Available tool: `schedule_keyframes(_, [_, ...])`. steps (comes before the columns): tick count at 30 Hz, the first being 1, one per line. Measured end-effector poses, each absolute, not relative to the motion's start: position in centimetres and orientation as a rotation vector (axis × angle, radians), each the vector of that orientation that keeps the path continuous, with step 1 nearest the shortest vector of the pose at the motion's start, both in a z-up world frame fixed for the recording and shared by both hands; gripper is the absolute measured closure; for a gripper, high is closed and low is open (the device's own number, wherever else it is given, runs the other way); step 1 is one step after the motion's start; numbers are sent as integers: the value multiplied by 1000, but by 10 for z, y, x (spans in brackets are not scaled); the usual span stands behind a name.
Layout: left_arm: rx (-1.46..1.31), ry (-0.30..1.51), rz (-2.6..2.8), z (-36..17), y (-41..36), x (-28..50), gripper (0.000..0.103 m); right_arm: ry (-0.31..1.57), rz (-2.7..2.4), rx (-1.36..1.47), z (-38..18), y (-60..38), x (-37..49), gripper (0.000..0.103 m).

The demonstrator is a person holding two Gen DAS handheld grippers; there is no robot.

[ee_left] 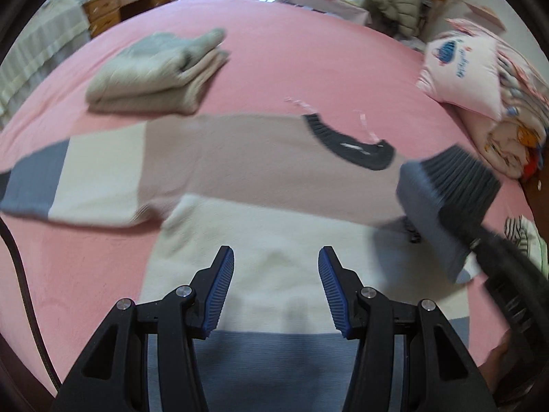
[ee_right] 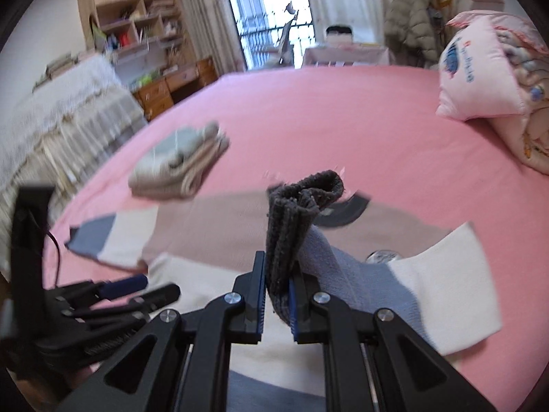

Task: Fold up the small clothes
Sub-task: 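Lift the cuff with the right tool and lay the sleeve across the sweater body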

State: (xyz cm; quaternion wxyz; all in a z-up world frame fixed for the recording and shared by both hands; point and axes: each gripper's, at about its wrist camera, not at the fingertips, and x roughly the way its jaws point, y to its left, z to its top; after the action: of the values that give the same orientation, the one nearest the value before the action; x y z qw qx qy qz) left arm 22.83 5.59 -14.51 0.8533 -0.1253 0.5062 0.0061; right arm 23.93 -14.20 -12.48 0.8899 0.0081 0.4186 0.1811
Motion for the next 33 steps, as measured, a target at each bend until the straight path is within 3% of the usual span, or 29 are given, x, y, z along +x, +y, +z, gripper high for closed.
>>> schedule_keyframes(7, [-315, 1075, 32, -162, 77, 235, 51, 957, 384, -59, -169, -102, 233, 85])
schedule_keyframes(9, [-321, 1076, 31, -164, 79, 234, 49, 963, 397, -74, -174, -96, 228, 76])
schedule_keyframes(11, [-332, 1080, 29, -166, 81, 233, 45, 966, 403, -88, -175, -89, 225, 56])
schedule_keyframes(14, [-341, 1082, 18, -166, 81, 234, 44, 942, 441, -75, -167, -90, 212, 46])
schedule_keyframes(22, [-322, 1100, -52, -169, 67, 236, 44, 761, 334, -108, -111, -136, 153, 46])
schedule_keyframes(27, [-311, 1166, -124, -185, 51, 234, 44, 731, 150, -190, -105, -169, 131, 46])
schedule_keyframes(33, [-361, 1262, -261, -213, 30, 224, 59, 772, 130, -95, -116, -201, 125, 46])
